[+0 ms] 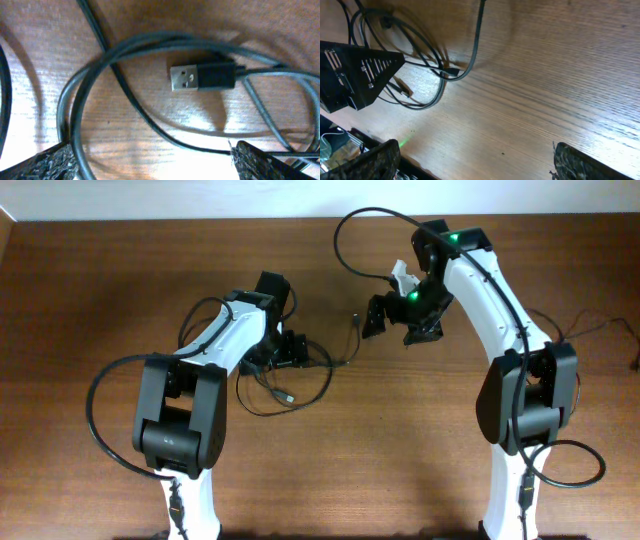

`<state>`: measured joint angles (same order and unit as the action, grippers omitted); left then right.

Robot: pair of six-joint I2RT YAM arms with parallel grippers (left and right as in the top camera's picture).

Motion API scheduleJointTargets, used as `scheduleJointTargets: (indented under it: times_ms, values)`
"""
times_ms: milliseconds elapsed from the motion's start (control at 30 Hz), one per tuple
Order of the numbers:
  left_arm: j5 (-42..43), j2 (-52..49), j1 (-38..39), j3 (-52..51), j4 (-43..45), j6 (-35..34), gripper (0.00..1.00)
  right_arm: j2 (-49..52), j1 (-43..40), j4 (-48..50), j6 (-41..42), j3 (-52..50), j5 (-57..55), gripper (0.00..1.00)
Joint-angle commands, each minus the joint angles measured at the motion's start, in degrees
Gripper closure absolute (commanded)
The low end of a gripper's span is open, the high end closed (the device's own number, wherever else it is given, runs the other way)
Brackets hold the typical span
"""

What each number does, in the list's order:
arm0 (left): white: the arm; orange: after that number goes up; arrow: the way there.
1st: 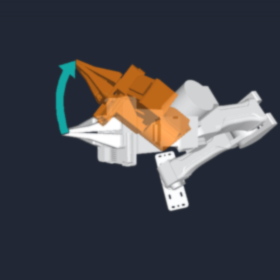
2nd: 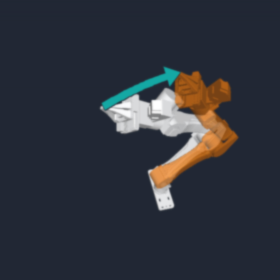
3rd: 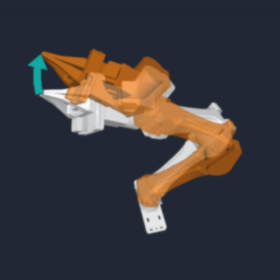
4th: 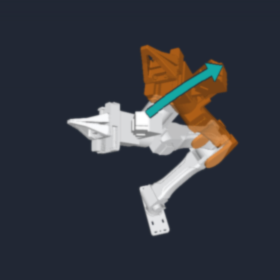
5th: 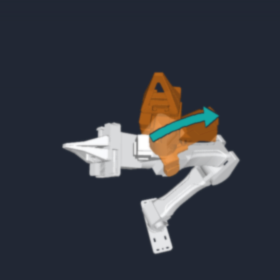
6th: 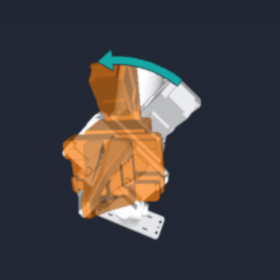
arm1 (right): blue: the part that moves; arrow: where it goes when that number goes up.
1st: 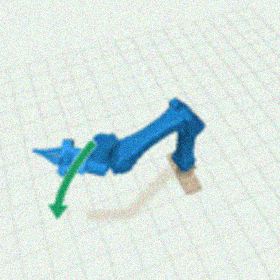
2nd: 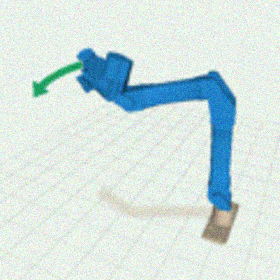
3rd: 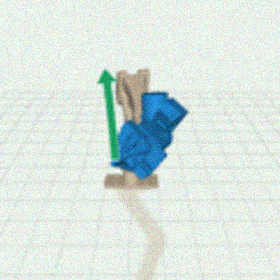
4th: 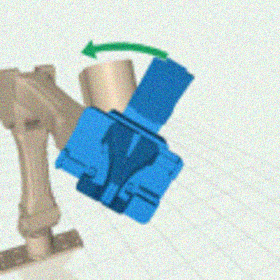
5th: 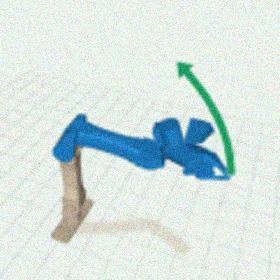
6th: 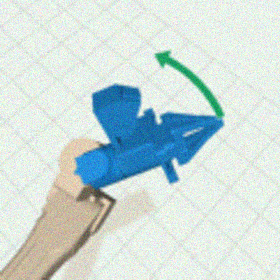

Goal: Untangle cables

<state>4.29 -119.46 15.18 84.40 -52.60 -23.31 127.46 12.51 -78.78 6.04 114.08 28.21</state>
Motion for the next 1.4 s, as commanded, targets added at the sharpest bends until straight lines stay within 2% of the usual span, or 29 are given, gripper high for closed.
scheduleJointTargets:
  times_ms: [0, 133, 233, 367, 400, 467, 567, 633, 667, 733, 767, 833, 900, 967, 1000, 1033, 1067, 1200, 1267, 1367]
  values:
    - [0.4, 1.8, -0.4, 1.2, -0.9, 1.2, 0.01, -0.5, 2.6, 0.2, 0.2, -0.7, 0.1, 0.01]
    - [0.3, 1.9, -0.4, 1.2, -0.8, 1.2, 0.01, -0.5, 5.3, 1.4, 0.2, -0.7, -1.4, 0.01]
    - [-7.6, 1.9, -0.4, 1.1, -0.4, 1.1, 0.01, -0.5, 6.6, 2.8, 0.2, -0.7, -1.5, 0.01]
    - [-4.2, 1.9, -0.3, 1.2, -0.4, 1.9, 0.01, -0.5, 7.1, 2.8, 0.2, -0.7, -1.9, 0.02]
    - [-0.7, 2.0, -0.5, 2.0, -0.5, 6.3, 0.11, -0.5, 7.1, 2.8, 0.2, -0.7, -1.9, 0.01]
    - [1.1, 3.9, -1.4, 3.0, -1.6, 8.0, 0.20, -0.5, 7.1, 2.8, 0.2, -0.7, -1.9, 0.01]
    - [1.1, 7.3, -2.2, 3.0, -2.2, 8.0, 0.22, -0.5, 7.1, 2.8, 0.1, -0.9, -2.2, 0.02]
    - [0.8, 7.0, -2.2, 2.7, -2.1, 7.9, 0.46, -0.5, 7.1, 3.6, 0.2, -1.9, -3.2, 0.01]
    - [0.5, 6.7, -2.3, 2.6, -2.1, 7.3, 0.67, -0.5, 7.1, 4.4, 0.2, -2.9, -3.2, 0.01]
    - [0.2, 6.5, -2.9, 2.4, -2.1, 7.0, 0.94, -0.5, 7.1, 7.3, 0.4, -6.5, -2.7, 0.01]
    - [-0.8, 6.5, -3.2, 2.2, -2.2, 5.7, 1.00, -0.5, 7.4, 9.4, 0.4, -8.5, -1.7, 0.01]
    - [-4.9, 6.5, -3.3, 1.3, -2.0, 0.8, 1.00, -0.5, 8.1, 14.2, 0.4, -12.6, 0.5, 0.01]
    - [-5.5, 6.5, -3.2, -0.2, -0.6, -0.7, 0.98, -0.5, 9.1, 19.6, 1.9, -16.7, 1.6, 0.01]
    - [-5.6, 6.5, -3.2, -1.2, 0.3, -0.7, 0.91, -0.5, 10.2, 26.9, 9.3, -21.0, 1.6, 0.07]
    - [-5.5, 6.5, -3.2, -1.6, 1.0, -0.8, 0.89, -0.5, 10.6, 30.5, 12.8, -22.8, 1.6, 0.12]
    - [-5.6, 6.5, -3.2, -2.1, 1.9, -1.1, 0.85, -0.5, 11.0, 34.1, 15.6, -24.6, 1.6, 0.21]
    - [-5.6, 6.3, -3.2, -2.3, 2.2, -1.1, 0.84, -0.5, 11.2, 36.2, 16.6, -25.6, 1.6, 0.32]
    - [-5.6, 5.9, -3.0, -3.1, 3.6, -1.1, 0.81, -0.5, 11.2, 38.1, 17.0, -26.0, 1.3, 0.53]
    - [-5.6, 5.9, -3.0, -3.3, 3.8, -1.1, 0.81, -0.5, 11.2, 38.1, 17.0, -26.0, 1.2, 0.59]
    - [-5.6, 5.9, -2.8, -4.4, 5.0, -1.1, 0.82, -0.5, 11.2, 38.1, 17.0, -26.0, 1.2, 0.60]
